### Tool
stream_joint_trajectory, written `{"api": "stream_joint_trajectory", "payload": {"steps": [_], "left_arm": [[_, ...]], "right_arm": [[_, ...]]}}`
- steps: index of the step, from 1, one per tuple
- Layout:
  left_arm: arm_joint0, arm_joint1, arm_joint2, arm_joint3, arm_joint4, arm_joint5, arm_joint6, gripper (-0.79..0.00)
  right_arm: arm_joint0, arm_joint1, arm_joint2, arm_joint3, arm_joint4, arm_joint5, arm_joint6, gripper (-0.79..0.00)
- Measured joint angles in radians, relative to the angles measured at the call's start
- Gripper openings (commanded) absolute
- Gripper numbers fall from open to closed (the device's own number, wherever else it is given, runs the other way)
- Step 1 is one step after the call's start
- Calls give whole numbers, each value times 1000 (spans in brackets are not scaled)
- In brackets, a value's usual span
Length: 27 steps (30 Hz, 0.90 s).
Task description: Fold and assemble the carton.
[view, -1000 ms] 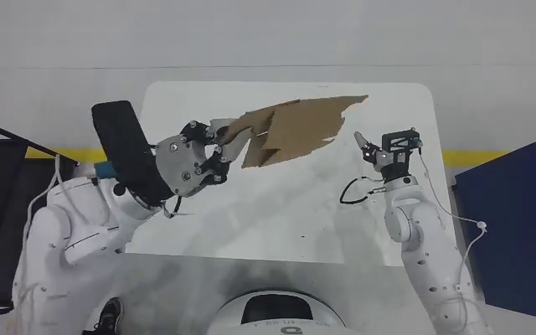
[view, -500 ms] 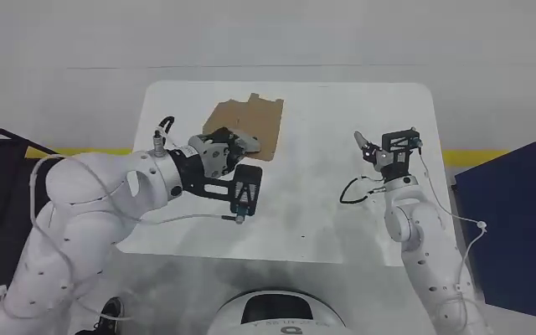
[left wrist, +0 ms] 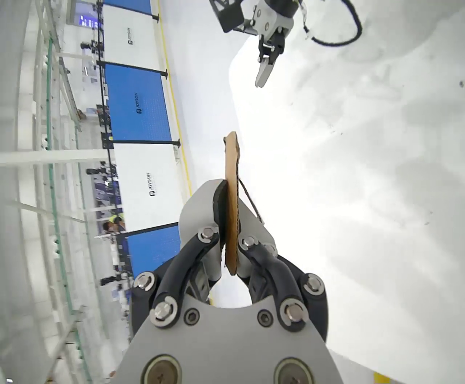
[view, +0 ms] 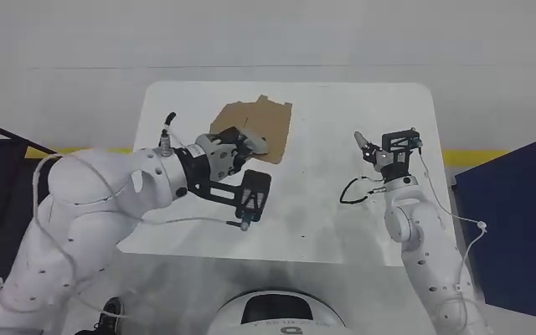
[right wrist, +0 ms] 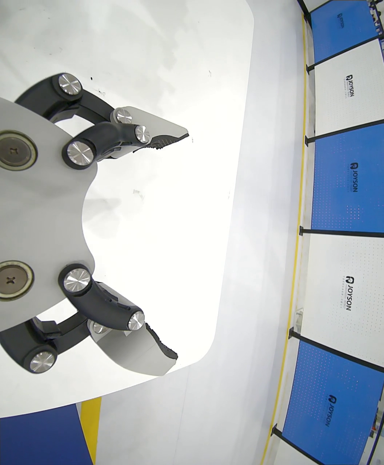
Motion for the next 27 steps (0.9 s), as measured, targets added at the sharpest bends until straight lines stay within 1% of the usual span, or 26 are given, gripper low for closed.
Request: {"api": "stream_joint_trajectory", "payload": {"steps": [2, 3, 5, 8, 9, 11, 13, 14, 15, 17, 18, 20, 21, 24, 25, 27], "left_arm": [[-60, 20, 51, 0, 189, 0, 119, -785], [-77, 33, 67, 0, 300, 2, 194, -785], [-66, 51, 65, 0, 431, 11, 282, -785], [-46, 89, 72, 0, 638, 8, 424, -785], [-44, 108, 87, 3, 731, 4, 495, -785], [-36, 139, 104, 18, 863, 7, 603, -785], [-24, 172, 110, 43, 994, 30, 721, -785], [-14, 184, 104, 57, 1036, 48, 763, -785], [6, 195, 80, 82, 1065, 74, 801, -785], [52, 203, 27, 125, 1044, 108, 802, -785], [93, 204, -13, 150, 990, 128, 771, -785], [166, 205, -65, 177, 891, 158, 708, -785], [217, 204, -93, 189, 834, 175, 663, -785], [328, 202, -129, 197, 745, 195, 568, -785], [340, 202, -130, 196, 742, 195, 562, -785], [332, 202, -129, 195, 744, 194, 568, -785]], "right_arm": [[0, 0, 0, 0, 0, 0, 0, 0], [0, 0, 0, 0, 0, 0, 0, 0], [0, 0, 0, 0, 0, 0, 0, 0], [0, 0, 0, 0, 0, 0, 0, 0], [0, 0, 0, 0, 0, 0, 0, 0], [0, 0, 0, 0, 0, 0, 0, 0], [0, 0, 0, 0, 0, 0, 0, 0], [0, 0, 0, 0, 0, 0, 0, 0], [0, 0, 0, 0, 0, 0, 0, 0], [0, 0, 0, 0, 0, 0, 0, 0], [0, 0, 0, 0, 0, 0, 0, 0], [0, 0, 0, 0, 0, 0, 0, 0], [0, 0, 0, 0, 0, 0, 0, 0], [0, 0, 0, 0, 0, 0, 0, 0], [0, 0, 0, 0, 0, 0, 0, 0], [0, 0, 0, 0, 0, 0, 0, 0]]}}
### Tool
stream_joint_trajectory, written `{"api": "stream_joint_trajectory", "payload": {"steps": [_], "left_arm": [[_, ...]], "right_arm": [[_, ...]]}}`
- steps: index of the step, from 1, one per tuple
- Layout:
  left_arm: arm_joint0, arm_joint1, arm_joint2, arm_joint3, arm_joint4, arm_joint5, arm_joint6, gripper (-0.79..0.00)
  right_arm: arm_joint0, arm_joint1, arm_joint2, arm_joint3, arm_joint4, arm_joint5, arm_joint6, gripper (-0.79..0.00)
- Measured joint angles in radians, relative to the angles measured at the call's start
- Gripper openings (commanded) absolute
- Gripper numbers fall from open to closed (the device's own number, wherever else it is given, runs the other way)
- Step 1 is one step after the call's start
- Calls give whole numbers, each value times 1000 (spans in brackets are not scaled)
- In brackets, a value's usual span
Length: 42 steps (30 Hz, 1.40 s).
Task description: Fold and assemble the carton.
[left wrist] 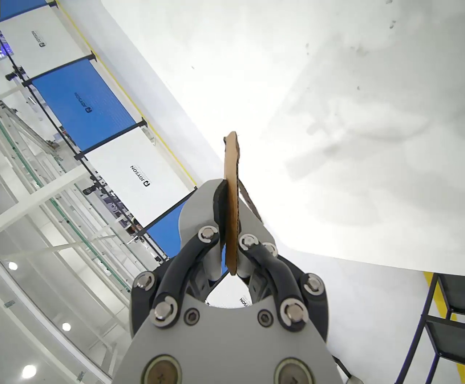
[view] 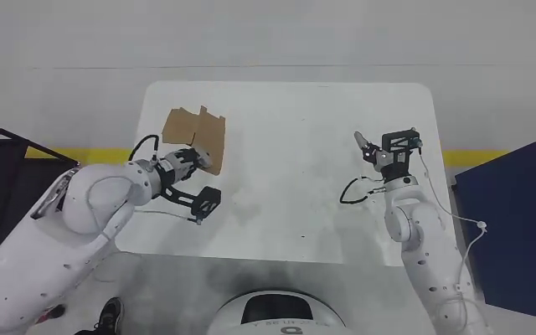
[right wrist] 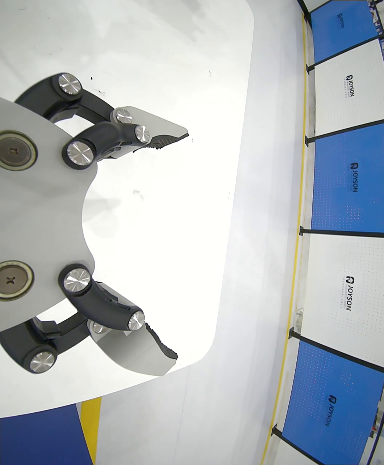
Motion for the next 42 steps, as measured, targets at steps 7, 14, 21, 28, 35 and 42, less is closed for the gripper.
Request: {"api": "stream_joint_trajectory", "payload": {"steps": [7, 14, 21, 28, 35, 42], "left_arm": [[-3, 0, 0, 0, 1, 0, 2, -785], [-88, 40, 23, -172, 334, 141, 100, -785], [-259, 170, 80, -196, 392, 356, 192, -785], [-496, 336, 193, -195, 393, 505, 326, -785], [-732, 422, 346, -195, 393, 637, 375, -785], [-894, 438, 522, -195, 393, 543, 322, -785]], "right_arm": [[0, 0, 0, 0, 0, 0, 0, 0], [0, 0, 0, 0, 0, 0, 0, 0], [0, 0, 0, 0, 0, 0, 0, 0], [0, 0, 0, 0, 0, 0, 0, 0], [0, 0, 0, 0, 0, 0, 0, 0], [0, 0, 0, 0, 0, 0, 0, 0]]}}
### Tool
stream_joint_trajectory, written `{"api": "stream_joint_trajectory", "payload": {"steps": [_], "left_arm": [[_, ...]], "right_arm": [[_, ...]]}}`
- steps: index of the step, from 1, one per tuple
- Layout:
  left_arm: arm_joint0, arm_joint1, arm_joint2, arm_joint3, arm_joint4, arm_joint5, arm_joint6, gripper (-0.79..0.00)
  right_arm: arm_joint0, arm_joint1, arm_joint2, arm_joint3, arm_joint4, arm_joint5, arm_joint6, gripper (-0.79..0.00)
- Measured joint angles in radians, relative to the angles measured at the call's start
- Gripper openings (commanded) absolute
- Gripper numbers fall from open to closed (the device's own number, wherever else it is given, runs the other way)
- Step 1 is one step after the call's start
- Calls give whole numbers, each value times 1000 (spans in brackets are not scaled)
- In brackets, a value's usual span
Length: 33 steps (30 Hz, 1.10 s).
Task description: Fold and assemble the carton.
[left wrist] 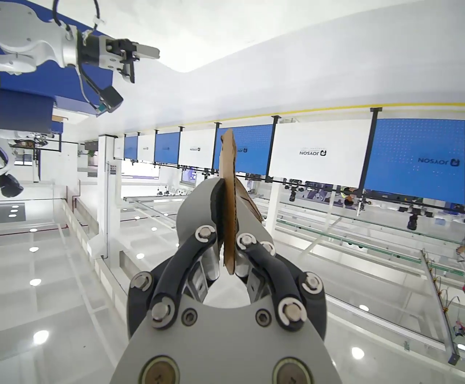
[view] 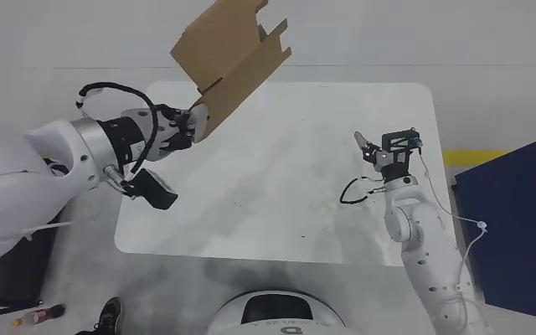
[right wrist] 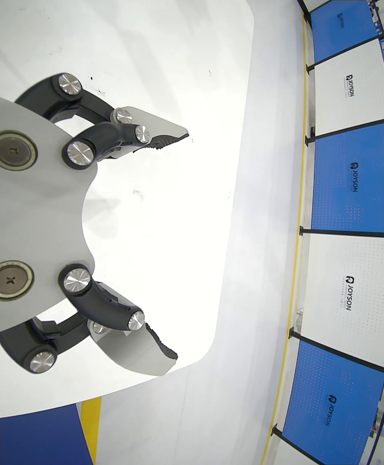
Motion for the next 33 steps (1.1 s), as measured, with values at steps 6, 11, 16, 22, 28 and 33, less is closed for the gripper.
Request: {"api": "stream_joint_trajectory", "payload": {"steps": [6, 11, 16, 22, 28, 33], "left_arm": [[39, -52, 217, 0, -7, -258, -194, -785], [111, -126, 263, 24, -222, -375, -400, -785], [166, -178, 244, 112, -493, -302, -586, -785], [149, -192, 259, 110, -483, -524, -583, -785], [152, -191, 258, 112, -467, -556, -588, -785], [182, -196, 196, 172, -567, -458, -619, -785]], "right_arm": [[0, 0, 0, 0, 0, 0, 0, 0], [0, 0, 0, 0, 0, 0, 0, 0], [0, 0, 0, 0, 0, 0, 0, 0], [0, 0, 0, 0, 0, 0, 0, 0], [0, 0, 0, 0, 0, 0, 0, 0], [0, 0, 0, 0, 0, 0, 0, 0]]}}
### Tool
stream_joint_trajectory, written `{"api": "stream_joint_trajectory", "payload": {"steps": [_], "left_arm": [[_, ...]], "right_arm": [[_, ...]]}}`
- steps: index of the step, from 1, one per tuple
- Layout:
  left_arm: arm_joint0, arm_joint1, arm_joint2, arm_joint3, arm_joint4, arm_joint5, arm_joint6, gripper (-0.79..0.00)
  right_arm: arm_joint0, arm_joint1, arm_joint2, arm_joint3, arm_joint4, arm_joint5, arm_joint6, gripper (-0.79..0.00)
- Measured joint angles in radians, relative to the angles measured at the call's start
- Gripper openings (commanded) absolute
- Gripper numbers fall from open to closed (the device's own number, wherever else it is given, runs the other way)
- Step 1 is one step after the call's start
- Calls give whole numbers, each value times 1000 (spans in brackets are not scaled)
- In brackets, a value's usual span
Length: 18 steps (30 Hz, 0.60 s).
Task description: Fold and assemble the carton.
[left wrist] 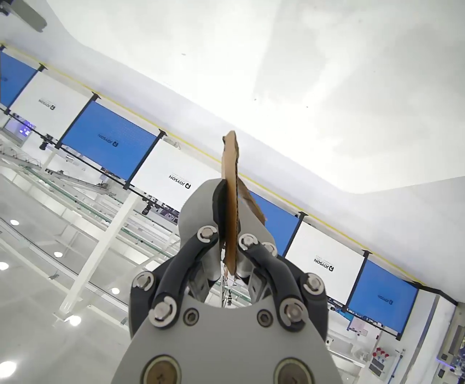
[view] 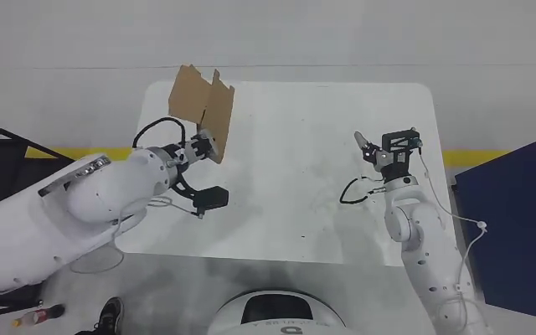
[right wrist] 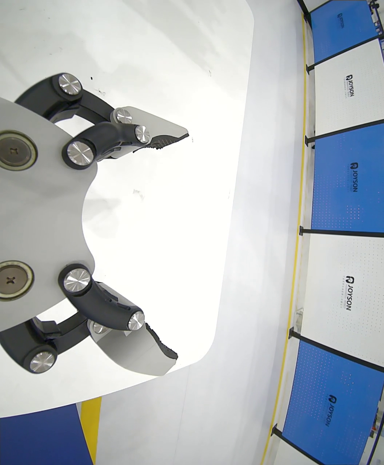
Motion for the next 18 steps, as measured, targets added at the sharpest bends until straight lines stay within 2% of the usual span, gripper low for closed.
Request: {"api": "stream_joint_trajectory", "payload": {"steps": [3, 7, 12, 15, 18], "left_arm": [[44, 4, -79, 83, -274, 185, -39, -785], [106, 15, -158, 153, -615, 388, -11, -785], [210, 20, -230, 242, -1012, 616, 140, -785], [268, 12, -252, 273, -1243, 683, 278, -785], [302, -1, -262, 306, -1405, 654, 405, -785]], "right_arm": [[0, 0, 0, 0, 0, 0, 0, 0], [0, 0, 0, 0, 0, 0, 0, 0], [0, 0, 0, 0, 0, 0, 0, 0], [0, 0, 0, 0, 0, 0, 0, 0], [0, 0, 0, 0, 0, 0, 0, 0]]}}
